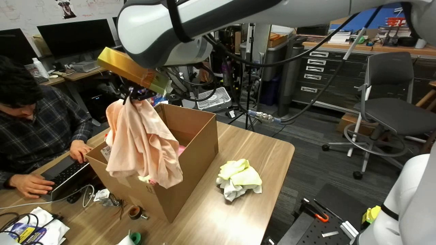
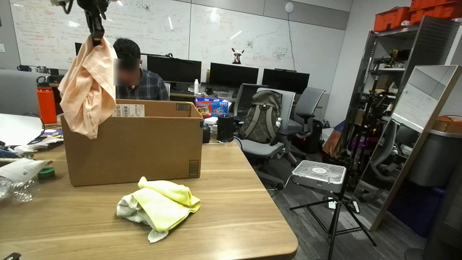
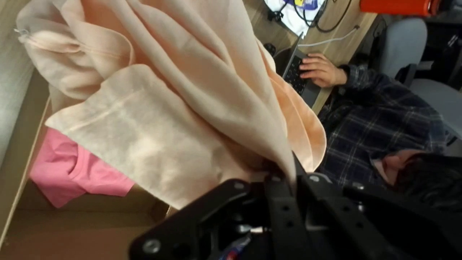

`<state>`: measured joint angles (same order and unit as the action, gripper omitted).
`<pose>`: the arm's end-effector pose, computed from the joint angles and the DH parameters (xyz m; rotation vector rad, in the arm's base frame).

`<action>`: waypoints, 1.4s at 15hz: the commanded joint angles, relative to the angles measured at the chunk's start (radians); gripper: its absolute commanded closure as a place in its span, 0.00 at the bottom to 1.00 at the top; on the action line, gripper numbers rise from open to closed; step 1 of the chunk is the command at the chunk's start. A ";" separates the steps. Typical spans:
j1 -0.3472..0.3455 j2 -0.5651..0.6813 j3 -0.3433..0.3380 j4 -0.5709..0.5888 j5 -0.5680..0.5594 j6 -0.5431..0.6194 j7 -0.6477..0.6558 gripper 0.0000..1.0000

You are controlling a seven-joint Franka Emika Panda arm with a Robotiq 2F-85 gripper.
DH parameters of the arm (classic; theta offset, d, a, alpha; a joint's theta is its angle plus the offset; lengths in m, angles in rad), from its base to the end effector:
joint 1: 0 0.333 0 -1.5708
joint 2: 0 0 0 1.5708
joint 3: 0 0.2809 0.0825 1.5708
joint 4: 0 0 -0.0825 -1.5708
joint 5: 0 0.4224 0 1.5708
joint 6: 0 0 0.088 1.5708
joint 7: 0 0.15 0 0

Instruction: Put the shirts and towels in the box

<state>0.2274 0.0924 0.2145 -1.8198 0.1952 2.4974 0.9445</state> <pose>0.6233 0.2955 0.4668 -2.4672 0.8044 -0.4491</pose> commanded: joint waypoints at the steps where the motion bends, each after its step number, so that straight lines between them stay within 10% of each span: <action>1: 0.000 0.066 -0.040 0.129 -0.042 -0.015 0.151 0.99; 13: -0.024 0.169 -0.148 0.281 -0.110 0.002 0.337 0.97; 14: -0.034 0.166 -0.133 0.277 -0.081 -0.037 0.278 0.69; 21: -0.047 0.124 -0.093 0.206 -0.039 -0.252 -0.032 0.23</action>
<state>0.1977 0.2468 0.1044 -1.5905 0.1307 2.3402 1.0361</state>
